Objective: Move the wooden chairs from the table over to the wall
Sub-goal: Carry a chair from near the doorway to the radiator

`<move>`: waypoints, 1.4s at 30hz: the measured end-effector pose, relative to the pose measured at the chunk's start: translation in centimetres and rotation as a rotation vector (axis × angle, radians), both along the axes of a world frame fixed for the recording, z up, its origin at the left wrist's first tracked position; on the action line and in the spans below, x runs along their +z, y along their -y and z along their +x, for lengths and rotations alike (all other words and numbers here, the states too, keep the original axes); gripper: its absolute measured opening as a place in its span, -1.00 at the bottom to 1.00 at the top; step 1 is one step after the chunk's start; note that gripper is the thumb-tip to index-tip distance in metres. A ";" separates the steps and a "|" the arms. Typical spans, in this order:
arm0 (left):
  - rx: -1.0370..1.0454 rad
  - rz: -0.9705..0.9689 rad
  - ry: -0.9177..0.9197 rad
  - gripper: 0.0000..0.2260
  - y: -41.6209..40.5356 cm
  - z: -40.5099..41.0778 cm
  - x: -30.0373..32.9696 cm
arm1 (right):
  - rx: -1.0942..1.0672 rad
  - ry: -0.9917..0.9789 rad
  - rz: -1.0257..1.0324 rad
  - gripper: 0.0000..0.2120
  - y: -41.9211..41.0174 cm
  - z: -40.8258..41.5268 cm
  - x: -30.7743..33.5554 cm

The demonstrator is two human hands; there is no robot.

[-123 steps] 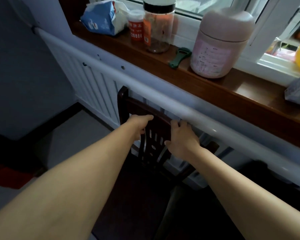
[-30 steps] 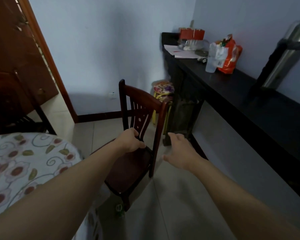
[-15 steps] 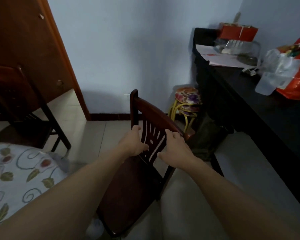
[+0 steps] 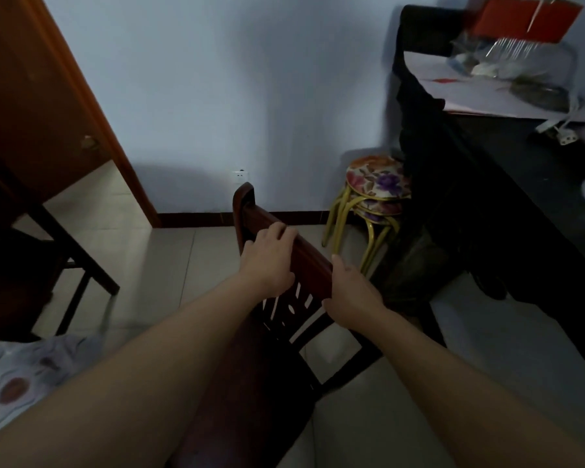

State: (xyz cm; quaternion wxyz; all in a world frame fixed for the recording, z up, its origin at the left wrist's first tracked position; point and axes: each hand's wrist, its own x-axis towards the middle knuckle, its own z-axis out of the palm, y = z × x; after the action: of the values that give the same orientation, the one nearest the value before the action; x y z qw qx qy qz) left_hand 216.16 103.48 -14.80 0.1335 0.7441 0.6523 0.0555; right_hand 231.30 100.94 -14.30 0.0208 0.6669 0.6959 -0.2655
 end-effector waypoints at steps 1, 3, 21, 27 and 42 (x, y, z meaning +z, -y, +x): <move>-0.036 0.022 -0.055 -0.32 -0.8 0.0 -0.3 | 0.010 -0.010 -0.013 -0.43 -0.5 -0.1 -0.3; -0.115 0.061 -0.151 -0.38 -2.4 0.0 -1.0 | -0.006 -0.044 -0.005 -0.49 -1.3 -0.3 -1.0; -0.609 0.243 -0.402 -0.65 -4.0 -3.2 -0.1 | -0.086 -0.155 -0.184 -0.77 -0.4 -2.1 -0.4; -0.669 0.229 -0.500 -0.81 1.6 -2.7 3.1 | 0.018 -0.210 -0.157 -0.69 5.3 -2.3 1.7; -0.974 0.329 -0.545 -0.84 14.3 7.0 8.4 | -0.151 -0.216 0.025 -0.64 22.6 6.1 6.4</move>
State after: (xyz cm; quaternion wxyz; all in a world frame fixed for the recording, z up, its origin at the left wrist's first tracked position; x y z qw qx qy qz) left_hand 223.20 89.18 -6.39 -0.1463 0.9567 0.2287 -0.1052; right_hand 237.37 78.34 -7.88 -0.0824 0.6852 0.6452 -0.3278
